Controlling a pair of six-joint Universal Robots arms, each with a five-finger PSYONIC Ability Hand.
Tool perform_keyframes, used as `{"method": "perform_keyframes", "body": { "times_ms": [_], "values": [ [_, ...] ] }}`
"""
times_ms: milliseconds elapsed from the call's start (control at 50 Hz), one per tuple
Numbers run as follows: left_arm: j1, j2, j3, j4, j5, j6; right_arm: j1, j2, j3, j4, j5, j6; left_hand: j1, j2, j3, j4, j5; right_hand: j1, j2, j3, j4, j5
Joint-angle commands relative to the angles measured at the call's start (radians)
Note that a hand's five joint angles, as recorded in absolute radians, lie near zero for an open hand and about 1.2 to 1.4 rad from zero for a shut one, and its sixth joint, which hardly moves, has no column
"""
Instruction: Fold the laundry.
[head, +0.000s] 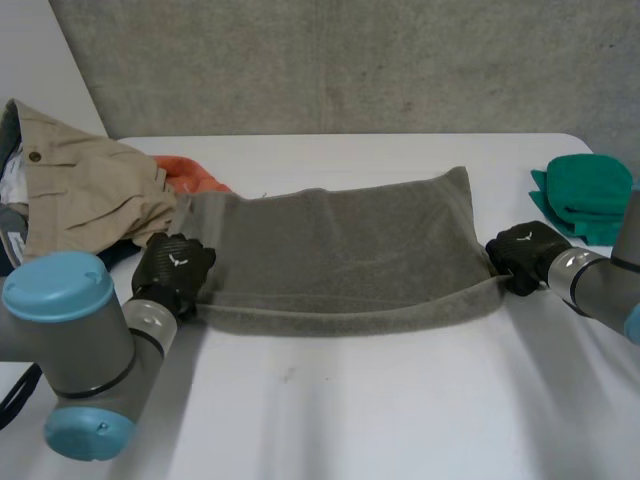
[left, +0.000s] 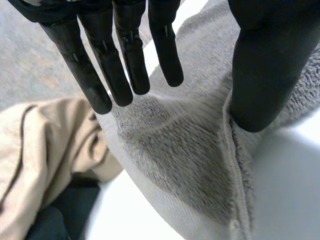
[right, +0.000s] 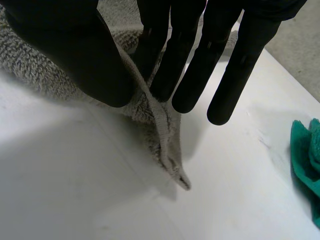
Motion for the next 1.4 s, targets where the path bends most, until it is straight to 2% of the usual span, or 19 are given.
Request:
{"method": "perform_keyframes", "body": {
  "times_ms": [20, 100, 200, 240, 280, 380, 560, 660, 720, 800, 860, 960, 1060, 1160, 1220, 1260, 1300, 1320, 1400],
  "values": [
    [0.082, 0.022, -0.023, -0.089, 0.086, -0.006, -0.008, -0.103, 0.146, -0.063, -0.039, 0.018, 0.102, 0.092, 0.089, 0.096, 0.098, 0.274, 0.221, 0.214, 0.203, 0.235],
    [0.118, 0.027, -0.044, -0.076, 0.169, 0.002, -0.014, -0.138, 0.194, -0.079, -0.062, 0.002, 0.147, 0.136, 0.133, 0.140, 0.143, 0.274, 0.221, 0.214, 0.203, 0.235],
    [0.127, 0.024, -0.058, -0.077, 0.218, 0.003, -0.011, -0.143, 0.191, -0.074, -0.059, 0.021, 0.185, 0.174, 0.171, 0.178, 0.180, 0.274, 0.221, 0.214, 0.203, 0.235],
    [0.126, 0.024, -0.060, -0.080, 0.218, 0.002, -0.013, -0.143, 0.186, -0.073, -0.058, 0.024, 0.392, 0.381, 0.379, 0.385, 0.388, 0.274, 0.221, 0.214, 0.203, 0.235],
    [0.124, 0.025, -0.060, -0.080, 0.215, 0.003, -0.014, -0.145, 0.183, -0.066, -0.053, 0.027, 0.744, 0.734, 0.731, 0.738, 0.740, 0.274, 0.221, 0.214, 0.203, 0.235],
    [0.124, 0.054, -0.080, -0.114, 0.175, 0.011, -0.025, -0.178, 0.185, -0.024, -0.038, 0.027, 0.757, 0.746, 0.744, 0.750, 0.753, 0.274, 0.221, 0.214, 0.203, 0.235],
    [0.130, 0.430, -0.131, -0.276, 0.157, 0.002, -0.066, -0.414, 0.177, 0.180, -0.007, -0.024, 0.757, 0.746, 0.744, 0.750, 0.753, 0.274, 0.221, 0.214, 0.203, 0.235],
    [0.133, 0.635, -0.040, -0.396, 0.203, -0.058, -0.077, -0.632, 0.110, 0.289, -0.022, -0.060, 0.757, 0.746, 0.744, 0.750, 0.753, 0.274, 0.221, 0.214, 0.203, 0.235],
    [0.135, 0.677, 0.020, -0.494, 0.227, -0.093, -0.083, -0.718, 0.071, 0.317, -0.033, -0.054, 0.757, 0.746, 0.744, 0.750, 0.753, 0.274, 0.221, 0.214, 0.203, 0.235],
    [0.126, 0.611, 0.086, -0.601, 0.240, -0.106, -0.102, -0.721, 0.065, 0.368, -0.065, -0.067, 0.757, 0.746, 0.744, 0.750, 0.753, 0.274, 0.221, 0.214, 0.203, 0.235],
    [0.109, 0.507, 0.126, -0.648, 0.231, -0.098, -0.085, -0.663, 0.073, 0.392, -0.084, -0.100, 0.757, 0.746, 0.744, 0.750, 0.753, 0.274, 0.221, 0.214, 0.203, 0.235],
    [0.089, 0.294, 0.205, -0.643, 0.188, -0.051, -0.062, -0.528, 0.056, 0.403, -0.056, -0.154, 0.757, 0.746, 0.744, 0.750, 0.753, 0.274, 0.221, 0.214, 0.203, 0.235],
    [0.060, 0.102, 0.374, -0.619, 0.120, 0.035, -0.030, -0.364, -0.025, 0.386, -0.013, -0.136, 0.757, 0.746, 0.744, 0.750, 0.753, 0.274, 0.221, 0.214, 0.203, 0.235],
    [0.001, -0.001, 0.676, -0.516, 0.109, 0.080, 0.013, -0.251, -0.208, 0.284, 0.016, -0.059, 0.757, 0.746, 0.744, 0.750, 0.753, 0.274, 0.221, 0.214, 0.203, 0.235],
    [0.001, -0.016, 0.802, -0.424, 0.114, 0.069, 0.033, -0.218, -0.375, 0.141, 0.059, 0.018, 0.757, 0.746, 0.744, 0.750, 0.753, 0.274, 0.221, 0.214, 0.203, 0.235],
    [0.000, -0.013, 0.892, -0.308, 0.123, 0.039, 0.039, -0.218, -0.465, -0.021, 0.116, 0.085, 0.757, 0.746, 0.744, 0.750, 0.753, 0.274, 0.221, 0.214, 0.203, 0.235],
    [0.001, -0.013, 0.931, -0.220, 0.123, 0.011, 0.038, -0.226, -0.482, -0.136, 0.148, 0.123, 0.757, 0.746, 0.744, 0.750, 0.753, 0.274, 0.221, 0.214, 0.203, 0.235],
    [0.006, -0.006, 0.945, -0.141, 0.120, -0.022, 0.038, -0.247, -0.475, -0.258, 0.162, 0.159, 0.757, 0.746, 0.744, 0.750, 0.753, 0.274, 0.221, 0.214, 0.203, 0.235],
    [0.024, 0.014, 0.928, -0.025, 0.112, -0.098, 0.039, -0.315, -0.391, -0.486, 0.150, 0.214, 0.757, 0.746, 0.744, 0.750, 0.753, 0.274, 0.221, 0.214, 0.203, 0.235]
  ]
}}
